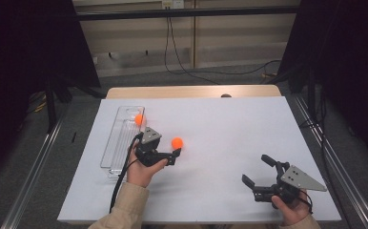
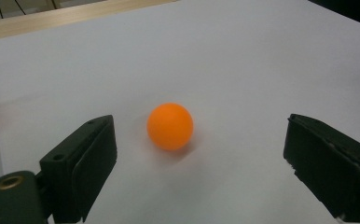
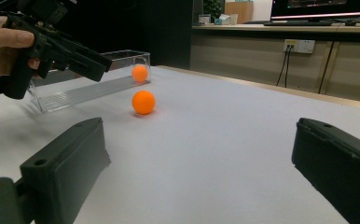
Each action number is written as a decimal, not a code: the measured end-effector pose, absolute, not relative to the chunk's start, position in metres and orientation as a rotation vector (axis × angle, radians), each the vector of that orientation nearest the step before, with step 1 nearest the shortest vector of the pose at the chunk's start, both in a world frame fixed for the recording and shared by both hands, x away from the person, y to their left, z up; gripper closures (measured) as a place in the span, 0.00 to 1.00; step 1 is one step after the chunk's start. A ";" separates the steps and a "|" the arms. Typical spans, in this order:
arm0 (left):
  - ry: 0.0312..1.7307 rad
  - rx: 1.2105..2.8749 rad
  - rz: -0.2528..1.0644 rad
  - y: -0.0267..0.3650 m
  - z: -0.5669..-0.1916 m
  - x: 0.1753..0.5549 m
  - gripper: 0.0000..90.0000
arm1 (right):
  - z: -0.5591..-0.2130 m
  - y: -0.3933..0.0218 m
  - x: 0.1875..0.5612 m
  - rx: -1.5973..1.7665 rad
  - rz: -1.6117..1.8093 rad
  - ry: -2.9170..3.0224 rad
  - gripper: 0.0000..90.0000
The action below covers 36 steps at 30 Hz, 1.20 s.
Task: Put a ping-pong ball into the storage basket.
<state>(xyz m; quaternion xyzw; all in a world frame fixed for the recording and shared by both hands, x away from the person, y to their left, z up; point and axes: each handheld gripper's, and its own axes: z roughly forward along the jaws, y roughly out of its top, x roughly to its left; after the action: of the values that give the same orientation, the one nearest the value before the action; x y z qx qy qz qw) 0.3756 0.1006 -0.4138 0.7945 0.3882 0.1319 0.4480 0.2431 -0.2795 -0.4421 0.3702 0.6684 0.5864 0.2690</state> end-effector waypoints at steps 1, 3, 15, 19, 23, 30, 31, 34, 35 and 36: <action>0.956 1.969 0.329 0.100 -0.414 0.376 0.10 | -0.442 -0.280 0.243 0.995 1.580 1.799 0.03; 0.955 1.973 0.330 0.099 -0.414 0.376 0.11 | -0.442 -0.280 0.243 0.997 1.583 1.798 0.03; 0.955 1.972 0.326 0.095 -0.415 0.377 0.10 | -0.442 -0.280 0.243 0.998 1.583 1.797 0.03; 0.950 1.972 0.327 0.094 -0.416 0.377 0.10 | -0.442 -0.280 0.243 0.997 1.581 1.798 0.03; 0.953 1.970 0.327 0.094 -0.415 0.377 0.10 | -0.442 -0.280 0.243 0.996 1.583 1.797 0.03; 0.957 1.968 0.322 0.091 -0.417 0.378 0.10 | -0.442 -0.279 0.243 0.995 1.585 1.802 0.03; 0.958 1.969 0.324 0.091 -0.417 0.378 0.10 | -0.442 -0.279 0.243 0.995 1.585 1.802 0.03; 0.957 1.968 0.322 0.089 -0.418 0.378 0.10 | -0.442 -0.280 0.243 0.992 1.587 1.798 0.03; 0.955 1.971 0.321 0.089 -0.418 0.378 0.10 | -0.442 -0.280 0.243 0.992 1.587 1.798 0.03; 0.954 1.970 0.317 0.088 -0.418 0.378 0.10 | -0.442 -0.280 0.243 0.992 1.587 1.799 0.03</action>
<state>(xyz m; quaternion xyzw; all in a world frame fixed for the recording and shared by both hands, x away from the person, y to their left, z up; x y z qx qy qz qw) 0.3784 0.0883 -0.4185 0.7962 0.3855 0.1282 0.4482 0.2429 -0.2796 -0.4418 0.3680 0.6674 0.5887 0.2694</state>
